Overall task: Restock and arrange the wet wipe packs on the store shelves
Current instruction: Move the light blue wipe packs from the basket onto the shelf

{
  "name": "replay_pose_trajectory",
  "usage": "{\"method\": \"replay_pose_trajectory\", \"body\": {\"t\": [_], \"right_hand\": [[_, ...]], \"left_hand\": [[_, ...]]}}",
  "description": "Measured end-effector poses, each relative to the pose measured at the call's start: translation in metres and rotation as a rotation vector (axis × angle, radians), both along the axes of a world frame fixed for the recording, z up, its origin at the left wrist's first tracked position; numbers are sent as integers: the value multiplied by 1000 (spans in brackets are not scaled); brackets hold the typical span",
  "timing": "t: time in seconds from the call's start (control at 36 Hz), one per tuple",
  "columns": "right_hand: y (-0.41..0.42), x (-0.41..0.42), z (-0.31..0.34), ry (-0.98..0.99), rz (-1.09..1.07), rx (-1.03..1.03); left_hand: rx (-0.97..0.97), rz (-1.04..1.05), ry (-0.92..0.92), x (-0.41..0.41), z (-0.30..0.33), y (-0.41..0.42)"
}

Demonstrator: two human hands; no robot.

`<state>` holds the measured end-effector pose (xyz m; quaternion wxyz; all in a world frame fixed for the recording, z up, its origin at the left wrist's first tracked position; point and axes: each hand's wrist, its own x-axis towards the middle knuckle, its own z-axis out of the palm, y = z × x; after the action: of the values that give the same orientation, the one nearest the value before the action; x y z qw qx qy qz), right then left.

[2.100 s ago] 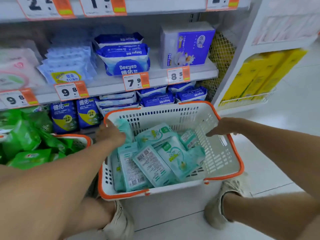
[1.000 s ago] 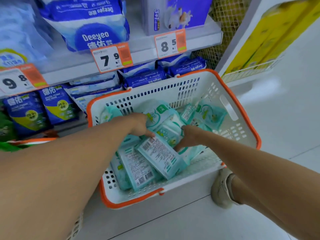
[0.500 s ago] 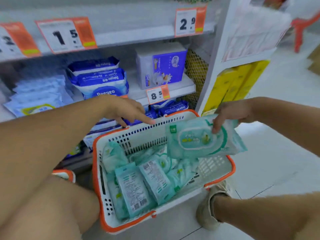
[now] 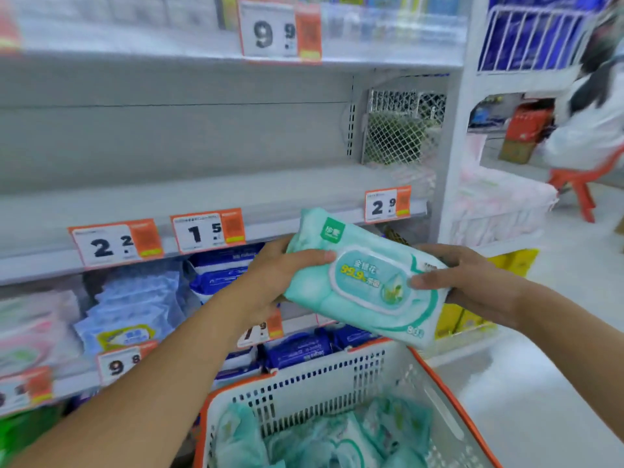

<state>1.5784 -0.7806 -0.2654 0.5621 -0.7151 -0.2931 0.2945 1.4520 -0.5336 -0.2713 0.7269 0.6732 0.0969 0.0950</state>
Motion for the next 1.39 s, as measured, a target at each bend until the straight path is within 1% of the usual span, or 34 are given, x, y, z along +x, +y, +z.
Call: {"method": "replay_pose_trajectory", "body": {"t": [0.08, 0.14, 0.22, 0.28, 0.33, 0.36, 0.42, 0.44, 0.5, 0.53, 0.58, 0.64, 0.67, 0.72, 0.78, 0.83, 0.97, 1.03, 1.08, 1.14, 1.22, 1.28, 1.33, 1.36, 1.39], "right_hand": [[16, -9, 32, -252, 52, -46], [31, -7, 58, -417, 31, -20], [56, 16, 97, -511, -13, 72], [78, 38, 118, -576, -45, 65], [103, 68, 130, -694, -98, 29], [116, 83, 135, -770, -115, -5], [144, 118, 138, -941, -89, -153], [158, 136, 138, -1045, -38, -285], [185, 178, 133, -1200, 59, -582], [197, 196, 129, -1218, 89, -695], [225, 224, 121, -1242, 141, -801], [250, 245, 109, -1289, 209, -764], [261, 255, 104, -1301, 210, -722], [273, 266, 97, -1296, 123, -705], [274, 279, 95, -1270, 12, -752], [274, 298, 93, -1195, -81, -769], [280, 324, 81, -1150, -232, -582], [285, 329, 77, -1144, -210, -477], [294, 330, 76, -1144, -175, -433], [304, 326, 78, -1162, -146, -461], [313, 313, 85, -1189, -119, -596], [307, 303, 89, -1197, -137, -648], [286, 280, 92, -1233, -228, -655], [267, 262, 90, -1273, -281, -595], [244, 239, 86, -1319, -332, -490]], "left_hand": [[87, 26, -105, -4, 20, 0], [143, 50, -194, -2, 42, 3], [183, 155, -346, 20, 81, 22], [282, 202, -407, 45, 102, 41], [411, 235, -425, 76, 111, 63], [477, 248, -409, 95, 107, 78], [586, 217, -271, 126, 90, 106], [641, 162, -175, 139, 76, 119], [862, 4, 23, 160, 51, 141], [973, -86, 118, 168, 43, 148], [1133, -187, 335, 184, 40, 156], [1233, -225, 528, 200, 48, 159], [1280, -236, 566, 208, 50, 160], [1367, -235, 627, 222, 48, 165], [1365, -206, 715, 234, 46, 167], [1350, -189, 787, 240, 46, 168], [1372, -236, 808, 245, 47, 177], [1374, -237, 806, 244, 47, 176], [1389, -239, 809, 244, 48, 175], [1388, -248, 827, 244, 49, 174], [1418, -248, 875, 242, 58, 166], [1498, -238, 894, 242, 67, 157], [1629, -214, 844, 236, 78, 138], [1692, -203, 742, 228, 84, 125], [1733, -202, 574, 216, 88, 111]]}}
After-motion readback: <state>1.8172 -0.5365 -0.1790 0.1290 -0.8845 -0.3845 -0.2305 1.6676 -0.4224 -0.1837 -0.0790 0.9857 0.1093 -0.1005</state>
